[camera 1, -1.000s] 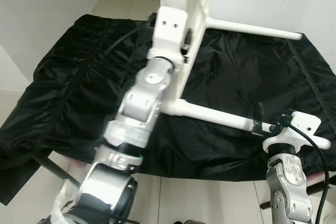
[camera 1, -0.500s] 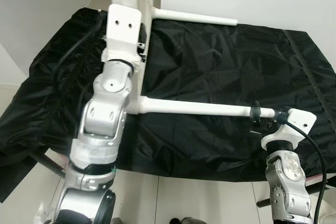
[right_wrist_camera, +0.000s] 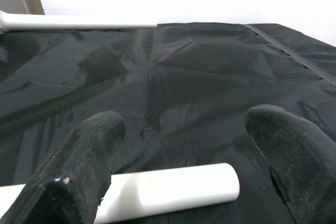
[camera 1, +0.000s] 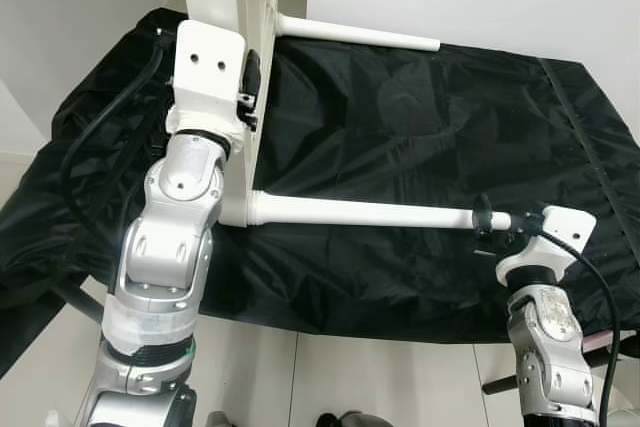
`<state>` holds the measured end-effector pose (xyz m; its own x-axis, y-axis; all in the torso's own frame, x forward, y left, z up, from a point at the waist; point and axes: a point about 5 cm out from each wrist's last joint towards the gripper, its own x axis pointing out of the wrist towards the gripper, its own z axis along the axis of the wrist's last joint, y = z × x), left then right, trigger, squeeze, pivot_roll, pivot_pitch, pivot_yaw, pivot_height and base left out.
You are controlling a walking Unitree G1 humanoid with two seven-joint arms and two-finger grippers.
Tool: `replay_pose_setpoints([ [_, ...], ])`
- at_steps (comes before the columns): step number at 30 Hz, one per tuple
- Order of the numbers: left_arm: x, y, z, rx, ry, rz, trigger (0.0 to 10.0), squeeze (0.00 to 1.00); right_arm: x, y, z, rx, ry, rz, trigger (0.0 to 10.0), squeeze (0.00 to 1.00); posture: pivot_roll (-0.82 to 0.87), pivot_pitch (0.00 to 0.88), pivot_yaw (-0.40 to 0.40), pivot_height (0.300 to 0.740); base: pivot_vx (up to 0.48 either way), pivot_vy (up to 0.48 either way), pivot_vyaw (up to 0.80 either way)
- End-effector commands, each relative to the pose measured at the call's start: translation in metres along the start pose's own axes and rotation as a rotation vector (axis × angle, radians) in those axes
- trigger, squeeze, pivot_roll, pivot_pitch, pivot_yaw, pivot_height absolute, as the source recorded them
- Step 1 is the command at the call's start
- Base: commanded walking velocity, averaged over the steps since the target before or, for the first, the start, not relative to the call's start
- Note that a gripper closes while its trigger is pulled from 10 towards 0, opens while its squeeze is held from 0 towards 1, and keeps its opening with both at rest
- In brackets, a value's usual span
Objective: Building children table
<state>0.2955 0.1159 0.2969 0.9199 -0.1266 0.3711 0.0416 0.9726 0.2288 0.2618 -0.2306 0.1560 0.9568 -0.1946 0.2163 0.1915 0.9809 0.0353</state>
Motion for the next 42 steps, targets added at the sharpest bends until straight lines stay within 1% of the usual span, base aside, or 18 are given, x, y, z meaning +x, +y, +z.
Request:
replay_pose_setpoints([
  [1,-0.007,-0.005,0.019,0.035,-0.118,-0.075,10.0,0.00,-0.002,-0.001,-0.004,-0.007,0.011,0.001,10.0,0.00,-0.05,0.103,-0.072,0.740,0.000,0.000,0.00],
  [3,-0.009,-0.006,0.020,0.038,-0.124,-0.095,10.0,0.00,-0.002,-0.001,-0.004,-0.007,0.012,0.001,10.0,0.00,-0.05,0.103,-0.072,0.740,0.000,0.000,0.00],
  [5,-0.019,-0.002,0.024,0.074,-0.143,-0.127,10.0,0.00,-0.002,-0.001,-0.006,-0.006,0.016,0.004,10.0,0.00,-0.05,0.105,-0.073,0.740,0.000,0.000,0.00],
  [9,-0.024,0.005,0.023,0.100,-0.135,-0.118,10.0,0.00,-0.001,-0.001,-0.008,-0.005,0.020,0.011,10.0,0.00,-0.03,0.103,-0.081,0.740,0.000,0.000,0.00],
  [13,-0.025,0.006,0.022,0.105,-0.127,-0.117,10.0,0.00,0.000,0.001,-0.009,-0.002,0.022,0.021,10.0,0.00,-0.03,0.103,-0.081,0.740,0.000,0.000,0.00],
  [14,-0.026,0.006,0.021,0.114,-0.132,-0.129,10.0,0.39,0.001,0.003,-0.009,0.000,0.024,0.029,10.0,0.00,-0.02,0.099,-0.086,0.740,0.000,0.000,0.00],
  [15,-0.026,0.006,0.020,0.095,-0.134,-0.133,10.0,1.00,0.002,0.004,-0.010,0.000,0.025,0.038,10.0,0.00,-0.02,0.094,-0.090,0.740,0.000,0.000,0.00],
  [21,-0.026,0.010,0.015,0.139,-0.110,-0.126,10.0,1.00,0.002,0.005,-0.011,0.006,0.029,0.049,10.0,0.00,-0.02,0.089,-0.090,0.740,0.000,0.000,0.00],
  [24,-0.027,0.006,0.018,0.142,-0.130,-0.156,10.0,1.00,0.002,0.006,-0.012,0.006,0.030,0.052,10.0,0.00,-0.02,0.089,-0.090,0.740,0.000,0.000,0.00],
  [25,-0.029,0.005,0.019,0.149,-0.138,-0.172,10.0,0.89,0.002,0.006,-0.013,0.006,0.031,0.054,10.0,0.00,-0.01,0.080,-0.093,0.740,0.000,0.000,0.00],
  [26,-0.030,0.002,0.019,0.151,-0.143,-0.189,10.0,0.00,0.002,0.006,-0.013,0.007,0.033,0.057,10.0,0.00,-0.01,0.080,-0.093,0.740,0.000,0.000,0.00],
  [28,-0.032,0.001,0.018,0.152,-0.144,-0.198,10.0,0.00,0.002,0.007,-0.014,0.007,0.034,0.060,10.0,0.00,-0.01,0.076,-0.095,0.740,0.000,0.000,0.00],
  [30,-0.036,-0.001,0.019,0.100,-0.158,-0.233,10.0,0.00,0.002,0.008,-0.015,0.008,0.036,0.069,10.0,0.00,-0.01,0.073,-0.095,0.740,0.000,0.000,0.00],
  [32,-0.044,-0.001,0.021,-0.037,-0.164,-0.289,10.0,0.00,0.001,0.008,-0.016,0.006,0.038,0.075,10.0,0.00,0.00,0.069,-0.097,0.740,0.000,0.000,0.00],
  [33,-0.047,-0.001,0.022,-0.084,-0.168,-0.311,10.0,0.00,0.001,0.008,-0.016,0.005,0.039,0.077,10.0,0.00,0.00,0.069,-0.097,0.740,0.000,0.000,0.00],
  [38,-0.056,-0.004,0.019,-0.091,-0.166,-0.394,10.0,0.00,0.002,0.009,-0.018,0.003,0.044,0.084,10.0,0.00,0.01,0.069,-0.100,0.740,0.000,0.000,0.00],
  [41,-0.067,-0.008,0.015,-0.099,-0.156,-0.454,10.0,0.00,0.004,0.010,-0.019,0.005,0.045,0.088,10.0,0.00,0.01,0.070,-0.103,0.740,0.000,0.000,0.00],
  [42,-0.073,-0.009,0.011,-0.097,-0.132,-0.479,10.0,0.00,0.004,0.011,-0.019,0.005,0.045,0.092,10.0,0.00,0.02,0.070,-0.105,0.740,0.000,0.000,0.00],
])
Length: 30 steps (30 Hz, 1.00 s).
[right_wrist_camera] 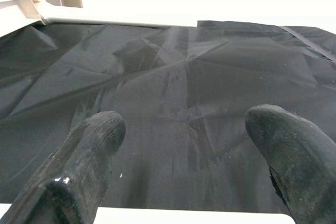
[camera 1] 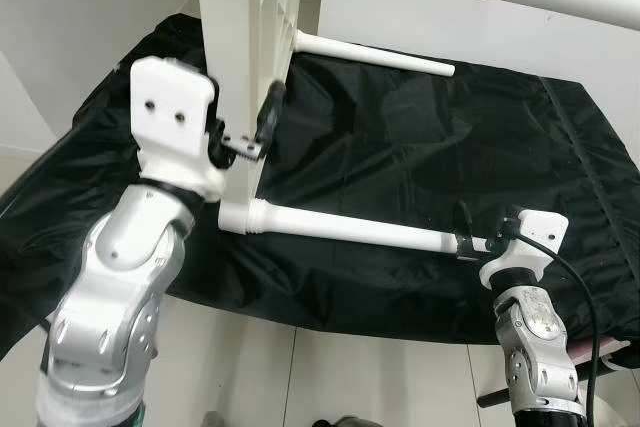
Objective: Building children table
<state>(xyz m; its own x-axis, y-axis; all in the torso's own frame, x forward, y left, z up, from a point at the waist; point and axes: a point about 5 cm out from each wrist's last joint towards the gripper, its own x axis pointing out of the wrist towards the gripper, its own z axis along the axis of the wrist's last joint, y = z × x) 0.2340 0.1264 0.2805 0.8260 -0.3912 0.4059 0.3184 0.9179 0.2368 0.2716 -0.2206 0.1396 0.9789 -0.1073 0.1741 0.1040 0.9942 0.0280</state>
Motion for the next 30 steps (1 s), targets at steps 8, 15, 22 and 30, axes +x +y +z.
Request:
replay_pose_setpoints([
  [8,-0.021,-0.017,-0.004,-0.018,0.045,-0.275,10.0,0.00,0.004,0.001,-0.002,-0.006,-0.002,0.012,10.0,0.00,0.05,0.072,-0.112,0.740,0.000,0.000,0.00],
  [15,-0.047,-0.030,-0.039,-0.187,0.297,-0.427,10.0,0.00,0.016,0.009,0.001,-0.079,0.001,0.016,10.0,0.00,0.07,0.070,-0.116,0.740,0.000,0.000,0.00],
  [22,-0.051,-0.035,-0.058,-0.262,0.382,-0.435,10.0,0.00,0.023,0.010,0.003,-0.181,-0.010,-0.021,10.0,0.00,0.07,0.065,-0.116,0.740,0.000,0.000,0.00],
  [30,-0.055,-0.047,-0.087,-0.334,0.472,-0.426,10.0,0.00,0.024,0.011,0.007,-0.256,-0.059,-0.082,10.0,0.00,0.06,0.062,-0.102,0.740,0.000,0.000,0.00],
])
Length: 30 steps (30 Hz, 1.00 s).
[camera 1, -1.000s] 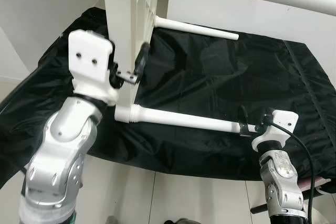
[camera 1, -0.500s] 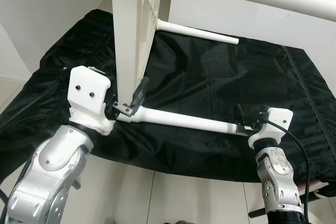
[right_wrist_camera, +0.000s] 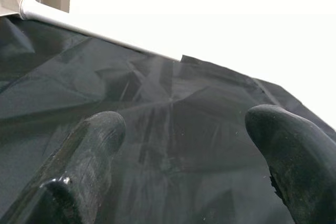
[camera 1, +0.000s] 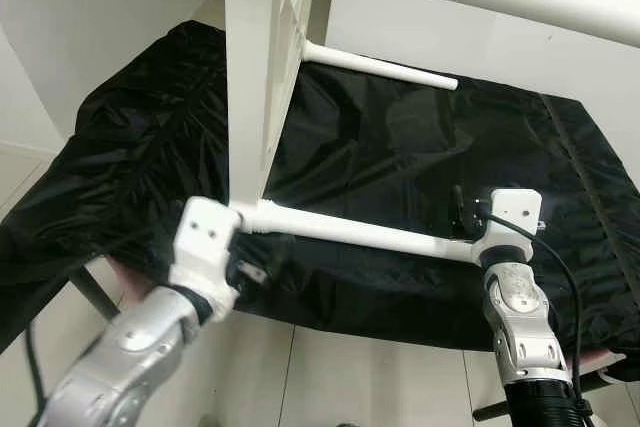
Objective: Building children table
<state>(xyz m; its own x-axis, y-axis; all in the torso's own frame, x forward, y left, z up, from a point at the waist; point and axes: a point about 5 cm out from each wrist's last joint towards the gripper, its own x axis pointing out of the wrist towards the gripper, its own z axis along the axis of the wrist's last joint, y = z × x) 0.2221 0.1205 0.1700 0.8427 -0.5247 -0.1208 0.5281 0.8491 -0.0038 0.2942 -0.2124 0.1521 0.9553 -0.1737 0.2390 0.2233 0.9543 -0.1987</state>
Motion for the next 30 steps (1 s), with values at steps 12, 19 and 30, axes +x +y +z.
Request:
replay_pose_setpoints([
  [12,0.023,-0.014,-0.025,-0.005,-0.007,-0.102,10.0,0.00,-0.023,0.024,-0.003,0.017,-0.070,0.068,10.0,0.00,0.04,0.025,-0.080,0.740,0.000,0.000,0.00],
  [19,0.021,0.002,-0.028,0.110,-0.140,0.129,10.0,0.00,-0.050,0.036,-0.007,0.174,-0.076,0.096,10.0,0.00,0.04,0.000,-0.055,0.740,0.000,0.000,0.00],
  [30,0.013,0.014,-0.035,0.148,-0.180,0.189,10.0,0.00,-0.061,0.043,-0.010,0.216,-0.061,0.133,10.0,0.00,0.05,0.005,-0.078,0.740,0.000,0.000,0.00],
])
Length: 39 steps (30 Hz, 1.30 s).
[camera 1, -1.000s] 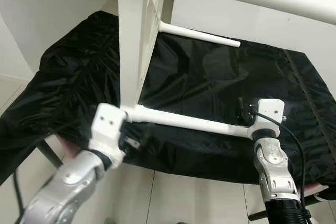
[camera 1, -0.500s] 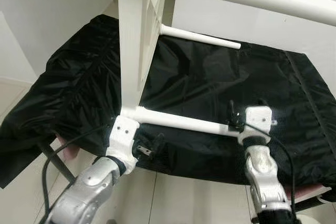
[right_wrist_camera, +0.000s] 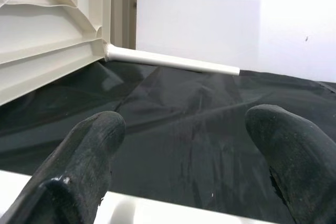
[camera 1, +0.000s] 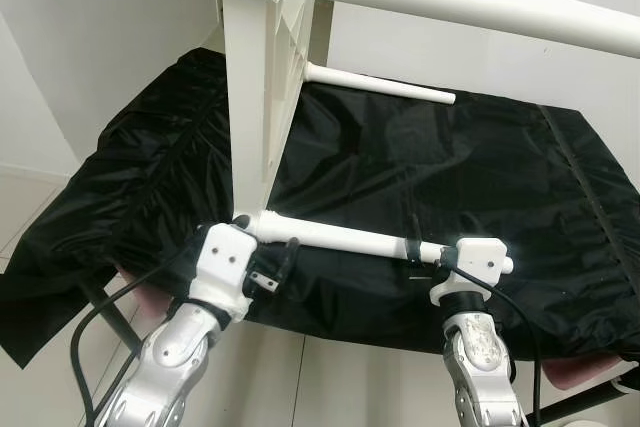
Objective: Building children table
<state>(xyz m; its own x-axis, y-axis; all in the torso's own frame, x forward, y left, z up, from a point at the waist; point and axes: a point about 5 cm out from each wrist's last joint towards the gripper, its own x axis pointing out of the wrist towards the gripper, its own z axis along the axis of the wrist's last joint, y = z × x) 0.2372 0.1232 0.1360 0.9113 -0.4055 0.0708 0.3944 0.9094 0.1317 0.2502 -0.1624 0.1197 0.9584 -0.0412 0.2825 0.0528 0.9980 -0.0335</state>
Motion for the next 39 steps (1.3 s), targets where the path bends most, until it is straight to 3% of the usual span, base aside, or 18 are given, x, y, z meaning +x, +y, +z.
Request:
replay_pose_setpoints([
  [1,-0.003,0.004,-0.002,0.019,0.004,0.037,10.0,0.00,-0.003,-0.001,0.001,0.010,0.000,0.007,10.0,0.00,0.05,0.005,-0.078,0.740,0.000,0.000,0.00],
  [10,-0.010,0.005,-0.005,0.035,0.020,0.040,10.0,0.00,-0.008,-0.009,-0.004,-0.017,0.032,0.024,10.0,0.00,0.06,0.007,-0.084,0.740,0.000,0.000,0.00],
  [22,0.002,0.001,-0.008,0.017,0.020,0.003,10.0,0.00,0.002,-0.030,0.010,-0.159,-0.048,-0.070,10.0,0.00,0.03,0.000,-0.087,0.740,0.000,0.000,0.00],
  [26,0.014,-0.002,-0.002,0.017,-0.007,-0.030,10.0,0.00,0.011,-0.042,0.024,-0.275,-0.110,-0.133,10.0,0.00,0.02,0.000,-0.085,0.740,0.000,0.000,0.00],
  [28,0.028,-0.011,0.002,0.041,-0.036,-0.096,10.0,0.00,0.014,-0.053,0.031,-0.402,-0.165,-0.214,10.0,0.00,0.03,0.000,-0.083,0.740,0.000,0.000,0.00],
  [29,0.028,-0.011,0.002,0.041,-0.036,-0.096,10.0,0.00,0.014,-0.053,0.031,-0.402,-0.165,-0.214,10.0,0.00,0.03,0.000,-0.083,0.740,0.000,0.000,0.00],
  [30,0.033,-0.016,0.004,0.055,-0.040,-0.140,10.0,0.00,0.015,-0.057,0.033,-0.474,-0.183,-0.245,10.0,0.00,0.03,0.002,-0.089,0.740,0.000,0.000,0.00],
  [32,0.037,-0.020,0.004,0.065,-0.043,-0.169,10.0,0.00,0.016,-0.059,0.035,-0.521,-0.196,-0.262,10.0,0.00,0.03,0.002,-0.089,0.740,0.000,0.000,0.00],
  [35,0.041,-0.034,0.008,0.044,-0.065,-0.278,10.0,0.00,0.024,-0.051,0.053,-0.671,-0.320,-0.241,10.0,0.00,0.02,0.020,-0.079,0.740,0.000,0.000,0.00],
  [39,0.045,-0.041,0.010,0.040,-0.069,-0.301,10.0,0.00,0.032,-0.043,0.066,-0.778,-0.412,-0.217,10.0,0.00,0.02,0.031,-0.074,0.740,0.000,0.000,0.00],
])
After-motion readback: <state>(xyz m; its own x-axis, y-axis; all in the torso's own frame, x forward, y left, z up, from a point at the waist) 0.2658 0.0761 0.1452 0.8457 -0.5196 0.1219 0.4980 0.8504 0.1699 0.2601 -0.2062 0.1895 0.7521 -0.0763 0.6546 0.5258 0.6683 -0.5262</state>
